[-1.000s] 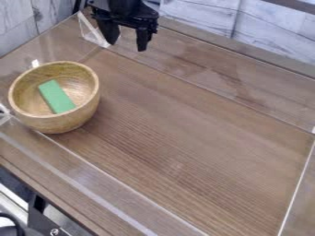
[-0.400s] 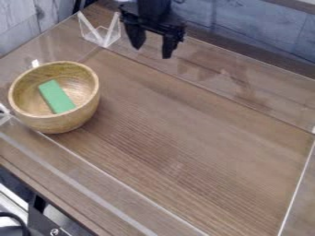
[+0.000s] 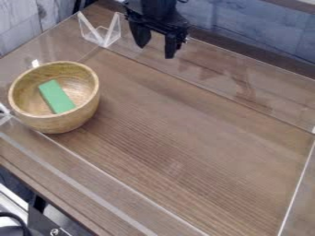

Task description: Put green stick into wooden bowl

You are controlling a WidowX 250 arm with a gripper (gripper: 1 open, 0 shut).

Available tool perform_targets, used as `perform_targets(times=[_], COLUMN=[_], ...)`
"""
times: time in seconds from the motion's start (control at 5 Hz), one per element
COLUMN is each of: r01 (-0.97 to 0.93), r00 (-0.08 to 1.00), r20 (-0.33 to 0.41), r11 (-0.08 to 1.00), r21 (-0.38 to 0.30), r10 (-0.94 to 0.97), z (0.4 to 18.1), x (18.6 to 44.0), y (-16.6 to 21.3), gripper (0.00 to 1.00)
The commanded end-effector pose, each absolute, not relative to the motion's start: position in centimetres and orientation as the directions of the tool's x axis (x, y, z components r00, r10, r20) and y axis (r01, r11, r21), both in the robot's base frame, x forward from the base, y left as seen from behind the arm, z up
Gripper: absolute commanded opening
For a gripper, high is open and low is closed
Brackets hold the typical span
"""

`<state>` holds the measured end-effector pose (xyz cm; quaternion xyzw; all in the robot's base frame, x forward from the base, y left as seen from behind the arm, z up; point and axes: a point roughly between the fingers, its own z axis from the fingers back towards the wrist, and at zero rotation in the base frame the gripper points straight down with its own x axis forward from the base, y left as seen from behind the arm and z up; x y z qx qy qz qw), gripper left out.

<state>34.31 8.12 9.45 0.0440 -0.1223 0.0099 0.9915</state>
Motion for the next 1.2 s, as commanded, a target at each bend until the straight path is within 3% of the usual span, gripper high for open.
perform_targets(times=[0.0, 0.4, 0.8, 1.0], r01=[-0.008, -0.021, -0.046, -0.104], r00=[0.962, 0.962, 0.961, 0.959], r20=[0.272, 0.273, 0.277, 0.273], r11=[0.995, 0.996, 0.996, 0.992], r21=[0.094, 0.084, 0.074, 0.073], r10=[-0.018, -0.002, 0.024, 0.081], z=[10.2, 11.2, 11.7, 10.7], x=[34.3, 34.0, 35.2, 35.5], y=[8.5, 7.9, 10.0, 10.1], gripper=[1.00, 1.00, 1.00, 1.00])
